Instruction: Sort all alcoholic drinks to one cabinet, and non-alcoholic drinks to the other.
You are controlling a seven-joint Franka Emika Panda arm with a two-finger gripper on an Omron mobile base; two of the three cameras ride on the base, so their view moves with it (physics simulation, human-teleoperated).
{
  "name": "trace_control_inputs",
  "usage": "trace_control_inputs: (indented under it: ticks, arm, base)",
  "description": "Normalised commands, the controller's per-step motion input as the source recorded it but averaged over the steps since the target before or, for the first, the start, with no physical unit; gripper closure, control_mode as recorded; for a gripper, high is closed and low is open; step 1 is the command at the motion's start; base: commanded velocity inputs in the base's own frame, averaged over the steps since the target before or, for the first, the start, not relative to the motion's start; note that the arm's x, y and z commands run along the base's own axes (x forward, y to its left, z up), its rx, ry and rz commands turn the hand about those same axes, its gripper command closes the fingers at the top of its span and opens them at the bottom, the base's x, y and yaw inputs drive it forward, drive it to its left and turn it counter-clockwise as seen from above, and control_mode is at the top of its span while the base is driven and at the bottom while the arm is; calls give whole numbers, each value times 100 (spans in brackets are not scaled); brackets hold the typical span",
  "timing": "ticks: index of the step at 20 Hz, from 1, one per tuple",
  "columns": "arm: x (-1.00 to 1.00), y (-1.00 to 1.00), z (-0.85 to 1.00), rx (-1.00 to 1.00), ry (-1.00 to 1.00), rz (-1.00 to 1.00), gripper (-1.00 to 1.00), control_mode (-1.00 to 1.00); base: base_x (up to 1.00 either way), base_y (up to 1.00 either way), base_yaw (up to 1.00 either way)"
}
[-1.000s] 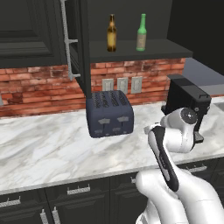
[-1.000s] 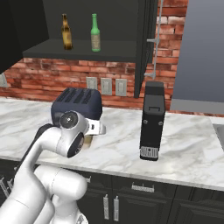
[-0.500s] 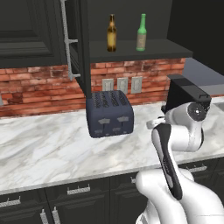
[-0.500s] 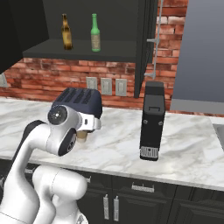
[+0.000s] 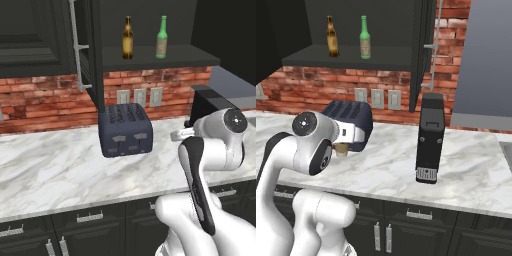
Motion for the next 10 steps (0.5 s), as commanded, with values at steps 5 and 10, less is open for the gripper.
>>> trace_control_inputs:
  ticks: [5,10]
  arm:
    - [-39,10,37,-1,-10,-3,100,-100]
    - [-34,6,37,0,-10,-2,100,-100]
  base:
    - [0,0,0]
    - [0,0,0]
